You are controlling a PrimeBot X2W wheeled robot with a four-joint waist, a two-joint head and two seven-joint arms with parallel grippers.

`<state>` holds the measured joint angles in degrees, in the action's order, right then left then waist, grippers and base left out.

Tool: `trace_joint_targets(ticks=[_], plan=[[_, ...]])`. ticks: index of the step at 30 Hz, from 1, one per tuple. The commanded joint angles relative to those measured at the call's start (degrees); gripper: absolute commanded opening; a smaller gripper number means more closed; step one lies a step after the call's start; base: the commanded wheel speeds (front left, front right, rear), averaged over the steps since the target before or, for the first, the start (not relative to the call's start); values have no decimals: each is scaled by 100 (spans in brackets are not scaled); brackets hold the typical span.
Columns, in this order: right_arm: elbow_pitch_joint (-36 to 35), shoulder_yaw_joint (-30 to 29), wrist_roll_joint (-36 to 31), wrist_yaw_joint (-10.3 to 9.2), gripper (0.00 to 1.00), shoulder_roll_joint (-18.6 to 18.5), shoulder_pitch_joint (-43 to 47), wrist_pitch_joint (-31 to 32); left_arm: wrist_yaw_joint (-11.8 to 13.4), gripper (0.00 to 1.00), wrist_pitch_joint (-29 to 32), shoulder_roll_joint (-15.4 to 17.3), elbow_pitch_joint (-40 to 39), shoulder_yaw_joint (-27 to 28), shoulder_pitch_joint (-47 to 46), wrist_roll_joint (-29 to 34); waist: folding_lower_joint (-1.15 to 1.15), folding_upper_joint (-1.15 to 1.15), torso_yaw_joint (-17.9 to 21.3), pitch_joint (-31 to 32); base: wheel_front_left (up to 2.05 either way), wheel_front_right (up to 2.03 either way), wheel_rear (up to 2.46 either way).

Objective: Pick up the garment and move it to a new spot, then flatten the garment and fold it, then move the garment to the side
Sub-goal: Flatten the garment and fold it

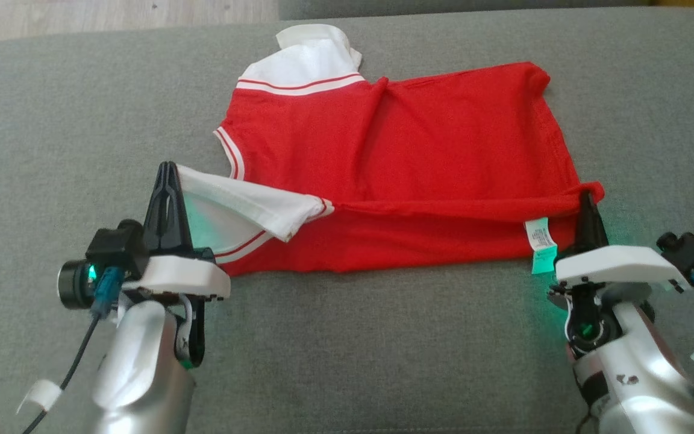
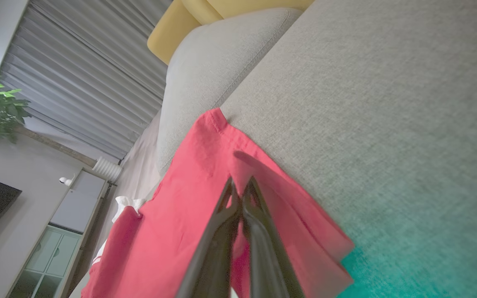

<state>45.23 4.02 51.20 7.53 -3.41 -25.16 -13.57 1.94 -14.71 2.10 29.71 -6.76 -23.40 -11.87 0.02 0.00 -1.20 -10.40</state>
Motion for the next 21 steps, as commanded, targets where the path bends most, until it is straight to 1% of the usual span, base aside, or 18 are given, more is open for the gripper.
trace_joint_targets(ticks=[1,2,3,5,6,9,13,16,21], plan=[[-118,150,-49,-4,29,45,-179,-79,-15,0,-29,78,-94,213,-148,21,-2,0,14,-9,0,0,0],[-78,174,-68,-4,79,47,-228,-92,-22,16,-29,78,-8,213,-203,54,-2,0,21,-16,0,0,0],[-64,223,-153,-4,100,49,-267,-108,-29,100,-29,78,53,228,-242,72,-2,0,30,-11,0,0,0],[-134,300,-538,-4,100,44,-299,-133,1,100,-29,78,74,292,-241,121,-2,0,45,16,0,0,0],[-287,172,-835,-4,100,5,-282,-136,25,100,-29,78,31,328,-195,170,-2,0,55,39,0,0,0],[-908,-254,-2133,-4,100,-59,29,-140,113,100,-29,78,-217,432,106,295,-2,0,61,128,0,0,0],[-1432,-618,-3450,-4,100,15,621,-141,184,100,-29,77,-462,474,725,352,-2,0,18,317,0,0,0],[-1677,-791,-4077,-4,100,43,1009,-141,224,100,-29,77,-523,439,1185,318,-2,0,-27,470,0,0,0],[-1778,-803,-4424,-4,100,51,1516,-142,299,100,-29,77,-584,364,1796,186,-2,0,-115,732,0,0,0]])
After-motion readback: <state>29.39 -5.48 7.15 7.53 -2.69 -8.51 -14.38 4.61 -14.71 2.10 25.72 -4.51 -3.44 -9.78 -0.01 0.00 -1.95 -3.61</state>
